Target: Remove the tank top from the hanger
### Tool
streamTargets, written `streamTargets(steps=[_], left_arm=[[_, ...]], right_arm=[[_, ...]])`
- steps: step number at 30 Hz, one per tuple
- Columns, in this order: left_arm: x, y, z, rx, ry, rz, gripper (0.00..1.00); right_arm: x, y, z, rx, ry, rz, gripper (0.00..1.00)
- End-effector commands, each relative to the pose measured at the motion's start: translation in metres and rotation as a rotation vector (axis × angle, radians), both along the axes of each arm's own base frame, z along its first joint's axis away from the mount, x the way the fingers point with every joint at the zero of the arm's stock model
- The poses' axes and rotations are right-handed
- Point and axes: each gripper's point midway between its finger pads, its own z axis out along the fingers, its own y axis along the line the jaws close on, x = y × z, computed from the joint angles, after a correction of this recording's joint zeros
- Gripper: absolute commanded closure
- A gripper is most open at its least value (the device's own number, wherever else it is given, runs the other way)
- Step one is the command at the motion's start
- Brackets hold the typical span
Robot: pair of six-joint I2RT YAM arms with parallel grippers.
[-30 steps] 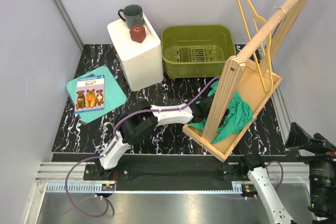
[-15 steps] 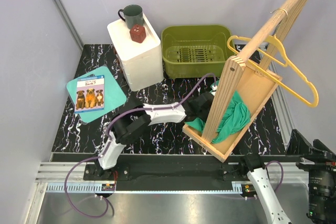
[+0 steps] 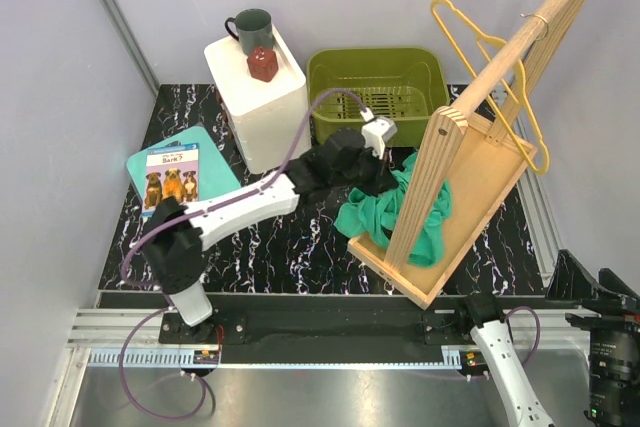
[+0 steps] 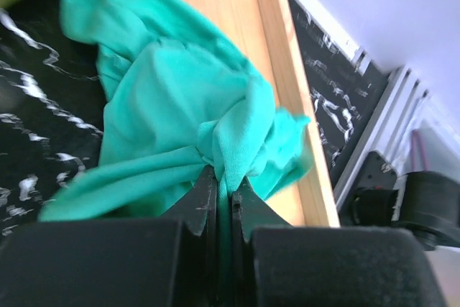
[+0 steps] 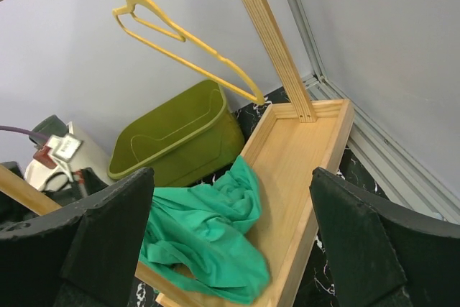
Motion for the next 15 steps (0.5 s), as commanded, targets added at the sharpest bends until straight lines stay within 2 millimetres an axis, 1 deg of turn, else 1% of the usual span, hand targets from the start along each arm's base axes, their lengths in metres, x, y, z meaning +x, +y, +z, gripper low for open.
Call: streamTargets(steps=[1, 2, 3, 4, 5, 6, 7, 8, 9, 10, 11, 12, 13, 14, 15], left_arm=[[0.015, 0.032, 0.076, -0.122, -0.097, 0.076, 1.0], [0.021, 0.037, 0.088, -0.14, -0.118, 0.097, 1.0], [0.033, 0.047, 0.098, -0.154, -0.134, 0.127, 1.0], [0.04, 0.053, 0.109, -0.171, -0.15, 0.144, 1.0], [0.044, 0.057, 0.129, -0.204, -0.174, 0.147, 1.0], [0.057, 0.067, 0.139, -0.22, -0.183, 0.177, 1.0], [0.062, 0.071, 0.15, -0.237, -0.195, 0.185, 1.0], [0.068, 0.074, 0.17, -0.27, -0.22, 0.189, 1.0], [0.079, 0.082, 0.179, -0.279, -0.236, 0.212, 1.0], [0.084, 0.085, 0.19, -0.296, -0.25, 0.222, 1.0], [0.091, 0.086, 0.208, -0.322, -0.277, 0.22, 1.0], [0.1, 0.092, 0.217, -0.337, -0.291, 0.237, 1.0], [0.104, 0.093, 0.226, -0.349, -0.305, 0.239, 1.0], [0.106, 0.095, 0.251, -0.384, -0.346, 0.238, 1.0], [0.117, 0.095, 0.251, -0.38, -0.355, 0.247, 1.0]], right_arm=[[-0.005, -0.003, 0.012, 0.001, -0.047, -0.005, 0.03], [-0.005, -0.003, 0.012, 0.002, -0.05, -0.005, 0.03], [-0.005, -0.003, 0.012, 0.001, -0.047, -0.005, 0.03], [-0.005, -0.003, 0.012, 0.002, -0.05, -0.002, 0.03], [-0.003, -0.002, 0.011, 0.001, -0.046, -0.001, 0.03], [-0.002, -0.002, 0.011, -0.001, -0.044, -0.003, 0.03], [-0.002, -0.002, 0.012, -0.004, -0.045, -0.002, 0.03], [-0.002, -0.002, 0.011, -0.006, -0.043, -0.003, 0.03], [-0.003, -0.003, 0.012, -0.006, -0.047, -0.007, 0.03], [-0.002, -0.003, 0.012, -0.011, -0.042, -0.011, 0.03], [-0.003, -0.004, 0.013, -0.011, -0.048, -0.014, 0.03], [-0.002, -0.004, 0.014, -0.014, -0.045, -0.015, 0.03], [-0.002, -0.005, 0.014, -0.017, -0.045, -0.019, 0.03], [-0.002, -0.005, 0.016, -0.019, -0.049, -0.018, 0.03], [-0.002, -0.005, 0.017, -0.02, -0.052, -0.02, 0.03]])
